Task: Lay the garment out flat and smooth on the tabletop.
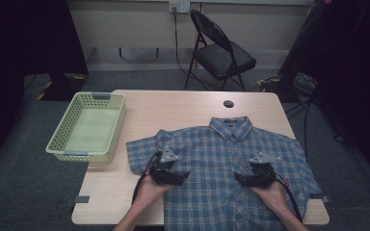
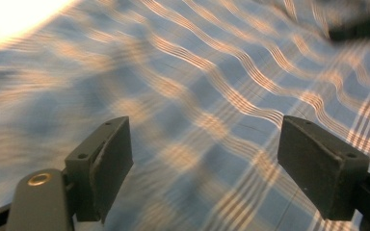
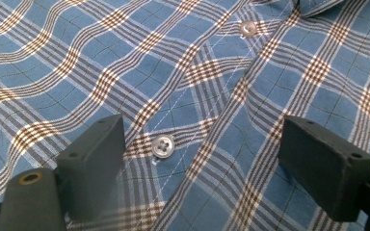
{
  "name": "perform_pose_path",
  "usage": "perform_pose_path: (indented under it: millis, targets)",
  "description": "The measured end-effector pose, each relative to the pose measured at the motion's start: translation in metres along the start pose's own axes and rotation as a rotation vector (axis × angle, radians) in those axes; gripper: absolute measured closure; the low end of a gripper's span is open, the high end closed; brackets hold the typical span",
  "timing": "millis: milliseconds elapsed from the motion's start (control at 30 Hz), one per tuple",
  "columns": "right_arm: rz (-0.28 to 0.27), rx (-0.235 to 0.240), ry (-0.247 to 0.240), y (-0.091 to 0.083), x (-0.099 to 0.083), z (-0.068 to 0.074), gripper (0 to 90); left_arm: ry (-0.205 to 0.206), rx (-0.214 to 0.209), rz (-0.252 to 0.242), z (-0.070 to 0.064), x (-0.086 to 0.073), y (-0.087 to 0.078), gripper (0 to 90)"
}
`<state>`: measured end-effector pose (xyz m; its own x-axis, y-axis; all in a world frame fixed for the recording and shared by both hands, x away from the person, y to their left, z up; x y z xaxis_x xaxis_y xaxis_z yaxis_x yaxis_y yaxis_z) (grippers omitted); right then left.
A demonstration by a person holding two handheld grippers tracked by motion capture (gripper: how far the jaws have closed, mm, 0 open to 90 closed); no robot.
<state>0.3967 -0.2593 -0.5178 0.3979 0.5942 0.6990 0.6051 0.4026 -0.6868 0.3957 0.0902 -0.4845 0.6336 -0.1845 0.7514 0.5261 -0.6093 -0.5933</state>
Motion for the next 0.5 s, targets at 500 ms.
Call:
perform_pose_path:
  millis: [500]
  targets:
    - [-0.002,-0.004,0.003,0.001,0.001,0.000,16.1,-0.083,0.278,0.034,0.092,-0.030,-0.028,23.4]
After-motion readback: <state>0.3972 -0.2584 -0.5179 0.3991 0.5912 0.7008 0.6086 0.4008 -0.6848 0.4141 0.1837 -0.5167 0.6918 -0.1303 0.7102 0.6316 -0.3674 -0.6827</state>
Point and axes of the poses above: each handheld gripper's, and its own axes: y roughly forward along the jaws, x roughly out of its top, z roughly to its left, the point moved 3 cm from there along y, roughly forward along the jaws, and after that the axes turned 15 degrees about -y, right-handed, at the moved point
